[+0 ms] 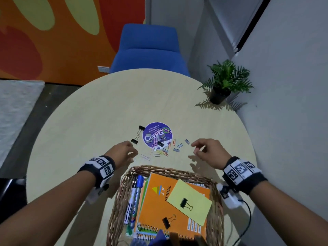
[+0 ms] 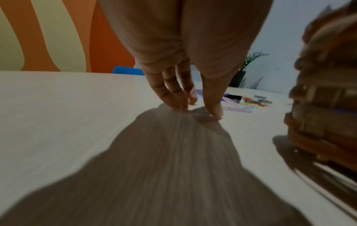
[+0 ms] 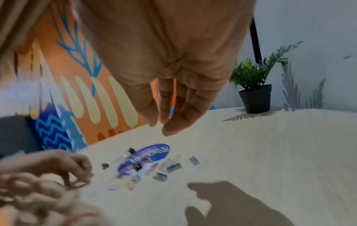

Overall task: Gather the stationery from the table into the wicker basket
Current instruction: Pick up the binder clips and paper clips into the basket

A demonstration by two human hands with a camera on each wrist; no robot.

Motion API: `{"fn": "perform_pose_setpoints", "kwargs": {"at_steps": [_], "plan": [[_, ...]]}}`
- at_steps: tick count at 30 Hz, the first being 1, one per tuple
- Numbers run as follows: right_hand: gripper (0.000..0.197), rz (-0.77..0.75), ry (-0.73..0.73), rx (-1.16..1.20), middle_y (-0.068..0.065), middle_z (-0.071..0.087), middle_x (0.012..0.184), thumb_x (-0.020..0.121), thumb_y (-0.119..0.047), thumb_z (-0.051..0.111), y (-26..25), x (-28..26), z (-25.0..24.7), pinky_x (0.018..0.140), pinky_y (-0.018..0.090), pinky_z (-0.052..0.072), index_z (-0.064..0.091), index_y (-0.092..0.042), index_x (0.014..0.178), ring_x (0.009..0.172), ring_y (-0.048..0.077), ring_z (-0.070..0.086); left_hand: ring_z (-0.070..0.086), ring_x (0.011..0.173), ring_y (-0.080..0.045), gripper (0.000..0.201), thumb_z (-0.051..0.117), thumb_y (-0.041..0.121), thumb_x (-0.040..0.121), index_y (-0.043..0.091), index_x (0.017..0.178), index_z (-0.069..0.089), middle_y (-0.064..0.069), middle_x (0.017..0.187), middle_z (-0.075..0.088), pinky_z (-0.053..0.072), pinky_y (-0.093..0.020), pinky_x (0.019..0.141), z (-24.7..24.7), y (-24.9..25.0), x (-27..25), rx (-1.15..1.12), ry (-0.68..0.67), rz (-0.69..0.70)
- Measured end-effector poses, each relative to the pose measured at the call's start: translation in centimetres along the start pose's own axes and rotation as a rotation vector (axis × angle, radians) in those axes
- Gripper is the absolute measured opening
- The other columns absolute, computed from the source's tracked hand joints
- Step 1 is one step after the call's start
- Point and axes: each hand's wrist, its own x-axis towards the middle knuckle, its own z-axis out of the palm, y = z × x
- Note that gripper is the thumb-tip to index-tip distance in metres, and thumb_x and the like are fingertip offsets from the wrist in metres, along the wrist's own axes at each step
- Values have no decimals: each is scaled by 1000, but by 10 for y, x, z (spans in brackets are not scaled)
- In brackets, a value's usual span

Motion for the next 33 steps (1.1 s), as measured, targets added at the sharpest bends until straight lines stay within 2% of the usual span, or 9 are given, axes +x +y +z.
{"fn": "perform_pose_setpoints", "kwargs": {"at_steps": [5,8,13,16,19,21,25,30,33], "plan": [[34,116,-24,-259,10,67,116,91,-16,63,8,53,12,91,33,51,63,-13,125,98,25,64,63,96,-21,15,68,14,82,13,95,76,-4,106,64,37,-18,80,20,-4,1,-56,97,15],[49,85,-141,-464,11,62,130,89,-12,64,12,82,21,96,34,47,54,-19,137,118,29,58,66,90,-24,14,67,7,81,10,90,77,-5,99,68,43,-21,79,26,-5,-4,-72,135,5],[18,70,-207,-649,12,64,99,80,-6,66,3,104,31,77,37,55,69,-10,97,90,35,65,63,82,-28,14,57,4,84,6,87,70,-10,99,62,43,-26,72,33,-6,-16,-95,175,-121],[16,67,-161,-665,12,68,97,78,-7,68,-1,107,38,75,36,57,66,-10,94,85,33,67,59,83,-24,10,55,10,87,8,87,65,-9,100,60,44,-27,75,23,-10,-31,-96,40,-201],[17,72,-157,-703,13,69,94,76,-8,69,-3,108,44,74,36,59,66,-10,92,82,33,68,62,75,-23,10,60,14,86,15,76,59,-2,81,68,48,-30,70,-1,-13,-51,-243,117,-275],[18,77,-165,-714,10,69,90,71,-10,72,-2,107,44,71,35,59,66,-13,88,78,31,67,59,65,-17,15,62,12,85,20,74,57,3,68,64,42,-26,62,-18,0,-66,-271,223,-238],[15,86,-112,-538,1,70,85,70,-10,66,6,101,32,67,32,57,60,-22,78,73,24,66,55,58,-2,9,62,20,87,22,79,63,9,65,64,37,-12,57,-34,58,-95,-269,218,-7],[14,55,-120,-359,0,69,85,77,-12,70,-10,75,7,78,33,54,62,-22,73,83,22,65,64,83,-5,15,53,25,93,25,97,68,12,89,71,40,-9,69,-24,101,-111,-327,78,136],[15,-17,-151,-243,2,69,84,81,-3,63,-19,41,-3,72,24,50,66,-18,77,71,12,59,66,94,-11,21,50,29,94,29,105,67,10,104,73,49,-24,80,-22,97,-102,-218,156,108]]}}
